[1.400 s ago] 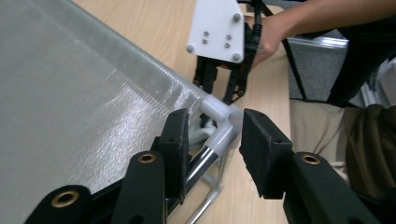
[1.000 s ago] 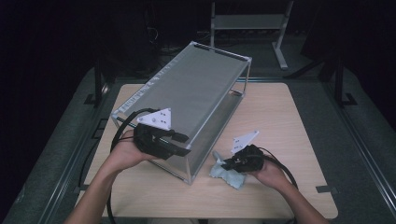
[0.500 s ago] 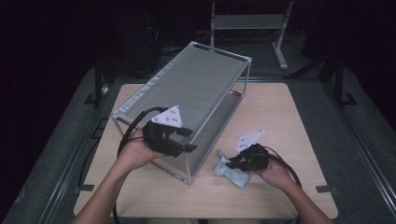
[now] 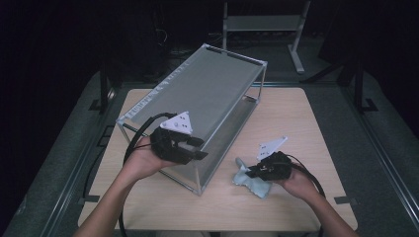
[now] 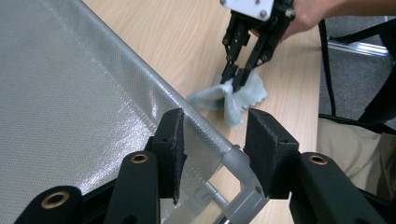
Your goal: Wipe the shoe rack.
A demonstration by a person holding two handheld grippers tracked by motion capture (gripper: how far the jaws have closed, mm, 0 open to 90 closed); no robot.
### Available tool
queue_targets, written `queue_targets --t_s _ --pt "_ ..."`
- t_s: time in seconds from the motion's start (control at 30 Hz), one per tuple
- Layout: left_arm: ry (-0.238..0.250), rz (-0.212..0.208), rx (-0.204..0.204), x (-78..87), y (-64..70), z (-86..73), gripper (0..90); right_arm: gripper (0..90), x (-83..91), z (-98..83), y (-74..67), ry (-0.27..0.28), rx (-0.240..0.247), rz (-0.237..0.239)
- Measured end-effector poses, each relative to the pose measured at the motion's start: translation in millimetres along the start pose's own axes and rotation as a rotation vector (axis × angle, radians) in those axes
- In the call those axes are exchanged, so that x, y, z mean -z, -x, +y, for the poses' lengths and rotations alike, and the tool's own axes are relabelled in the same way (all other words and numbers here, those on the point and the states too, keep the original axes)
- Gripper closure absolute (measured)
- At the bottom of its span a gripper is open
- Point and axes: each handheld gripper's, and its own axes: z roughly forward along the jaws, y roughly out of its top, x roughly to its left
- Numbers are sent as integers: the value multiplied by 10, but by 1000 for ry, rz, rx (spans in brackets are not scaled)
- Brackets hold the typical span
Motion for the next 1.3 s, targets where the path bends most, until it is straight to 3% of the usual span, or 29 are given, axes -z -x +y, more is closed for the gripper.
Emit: queue_targets --t_s 0.3,0.6,0.8,0.93,0.97,1.13,1.3 --pt "18 -48 1 60 16 -66 590 813 136 -169 59 -4 -52 -14" --pt "10 -97 -41 164 115 -144 596 812 34 -104 28 -34 -20 20" --pt "10 -100 -49 200 89 -176 599 790 192 -314 92 -70 -87 21" --pt "15 -85 -41 222 39 -203 606 688 247 -401 148 -76 -119 21" --pt "13 -84 -42 226 34 -205 606 645 268 -392 158 -65 -122 14" --pt "10 -85 -43 227 26 -200 605 608 373 -221 164 -13 -97 20" --pt "12 -85 -43 228 24 -203 603 589 503 33 154 41 -26 40"
